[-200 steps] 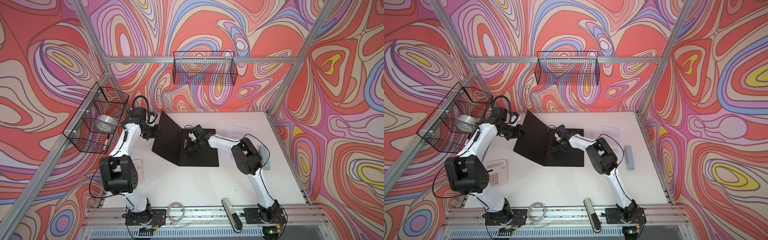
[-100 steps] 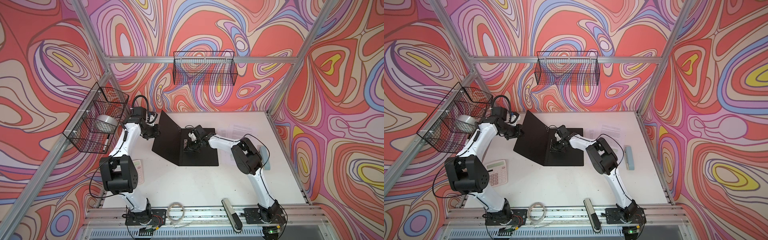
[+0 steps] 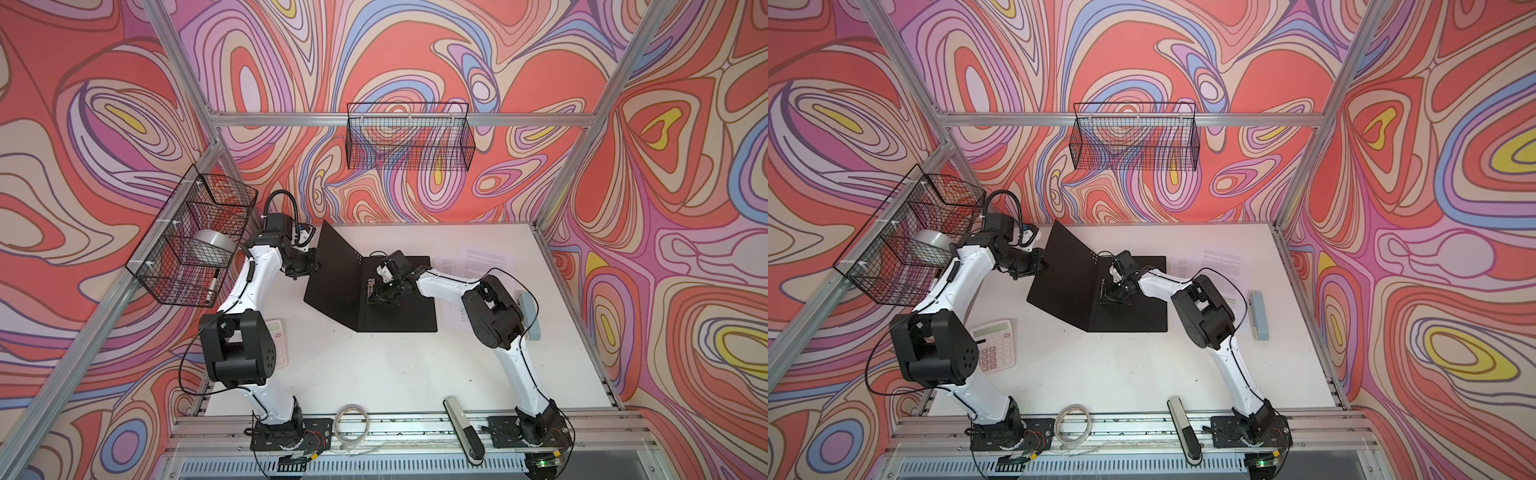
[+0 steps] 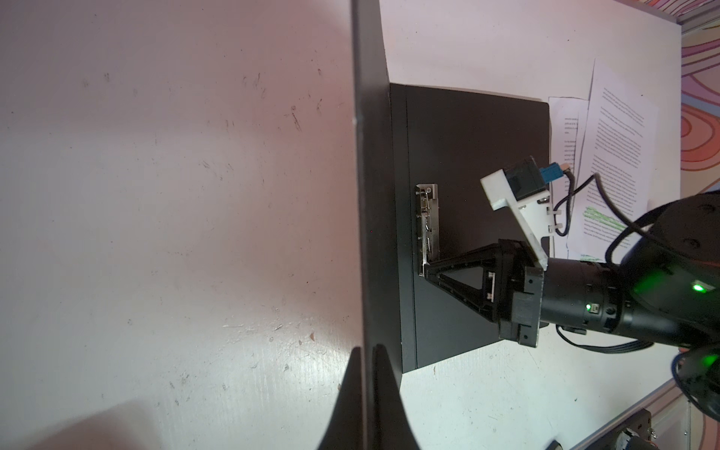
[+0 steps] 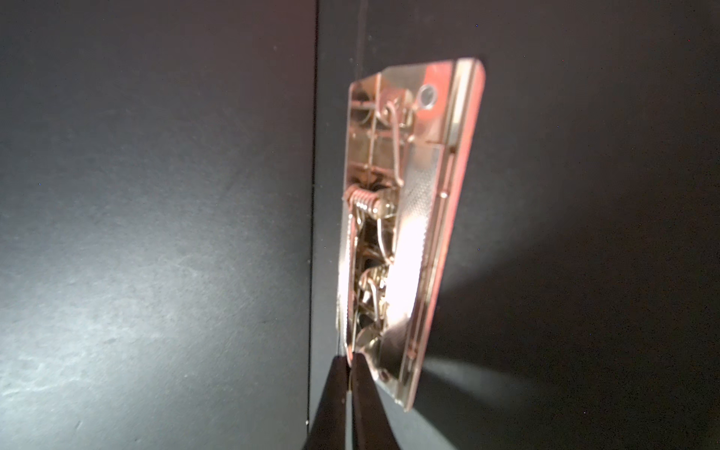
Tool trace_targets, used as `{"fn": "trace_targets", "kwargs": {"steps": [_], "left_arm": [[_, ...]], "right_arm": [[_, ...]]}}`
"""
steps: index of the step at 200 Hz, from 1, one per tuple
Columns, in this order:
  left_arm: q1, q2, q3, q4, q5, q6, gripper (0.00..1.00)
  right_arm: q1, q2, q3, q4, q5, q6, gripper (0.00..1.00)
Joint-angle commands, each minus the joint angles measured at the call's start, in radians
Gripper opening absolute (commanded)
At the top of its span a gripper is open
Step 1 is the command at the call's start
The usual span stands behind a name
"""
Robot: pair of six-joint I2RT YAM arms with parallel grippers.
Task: Put the files into the folder
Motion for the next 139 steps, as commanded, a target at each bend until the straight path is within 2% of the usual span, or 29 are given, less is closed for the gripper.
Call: {"fn": "trace_targets", "kwargs": {"steps": [1,139], "left_arm": [[0.006,0.013,0.02,-0.056,-0.024,0.034,0.0],[0.012,0.011,0.02,-0.057,-0.027,0.038,0.0]], "right_arm": [[-0.004,0.101,-0.029,-0.13,0.114,-0.032,0.0],[-0.007,0.035,0.014,-0.156,0.111,-0.051,0.0]]}}
